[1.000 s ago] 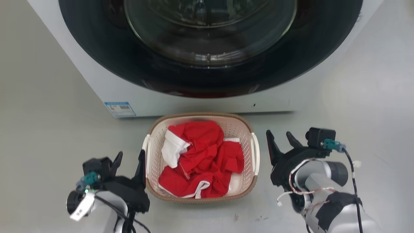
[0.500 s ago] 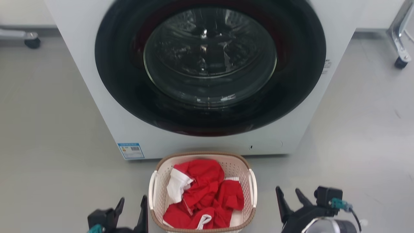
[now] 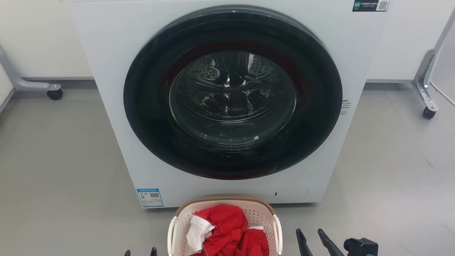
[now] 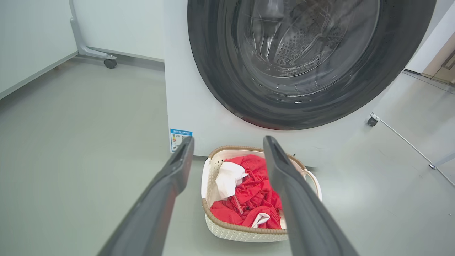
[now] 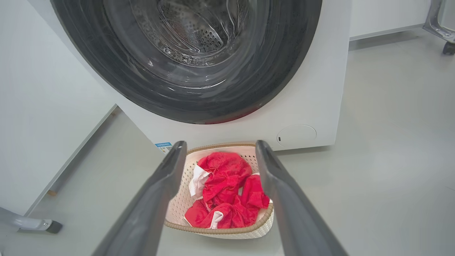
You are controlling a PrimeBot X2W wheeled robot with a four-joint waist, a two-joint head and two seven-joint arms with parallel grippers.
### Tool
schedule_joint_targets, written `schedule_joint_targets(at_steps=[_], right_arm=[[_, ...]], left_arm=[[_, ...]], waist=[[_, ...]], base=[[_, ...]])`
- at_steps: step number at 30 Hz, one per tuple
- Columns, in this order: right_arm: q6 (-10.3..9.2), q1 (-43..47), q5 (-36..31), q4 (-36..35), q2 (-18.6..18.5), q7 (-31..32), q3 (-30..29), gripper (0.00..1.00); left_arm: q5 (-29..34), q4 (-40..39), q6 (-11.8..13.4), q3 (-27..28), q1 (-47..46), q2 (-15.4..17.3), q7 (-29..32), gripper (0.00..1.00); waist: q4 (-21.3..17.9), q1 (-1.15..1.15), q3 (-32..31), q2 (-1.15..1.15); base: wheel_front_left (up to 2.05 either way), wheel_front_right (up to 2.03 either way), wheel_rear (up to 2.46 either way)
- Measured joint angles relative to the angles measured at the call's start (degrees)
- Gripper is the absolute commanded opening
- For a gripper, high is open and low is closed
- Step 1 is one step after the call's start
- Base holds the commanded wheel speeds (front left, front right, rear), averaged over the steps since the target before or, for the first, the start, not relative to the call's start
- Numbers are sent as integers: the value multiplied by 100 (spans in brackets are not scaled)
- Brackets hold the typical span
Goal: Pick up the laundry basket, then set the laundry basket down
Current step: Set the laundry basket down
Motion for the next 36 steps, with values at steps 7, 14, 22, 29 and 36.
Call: schedule_joint_targets(at_steps=[7,14,22,29,36], right_arm=[[-46,501,-468,-803,-67,-1,-416,100],[-49,864,-838,-1327,-75,-1,-754,100],[-51,1189,-1335,-1714,-3,-1,-1190,100],[-51,1315,-1628,-1950,119,-1,-1481,100],[-51,1418,-1801,-2087,203,-1,-1610,100]], left_arm=[[143,-621,49,136,438,-27,0,100],[346,-989,97,219,664,-48,0,100],[483,-1419,101,415,823,-76,0,100],[552,-1595,119,538,840,-103,0,100],[686,-1684,126,636,840,-123,0,100]], waist=[[-18,1,-21,1],[-21,1,25,1],[-66,1,103,1],[-119,1,167,1],[-132,1,195,1]], base=[[0,0,0],[0,0,0],[0,0,0],[0,0,0],[0,0,0]])
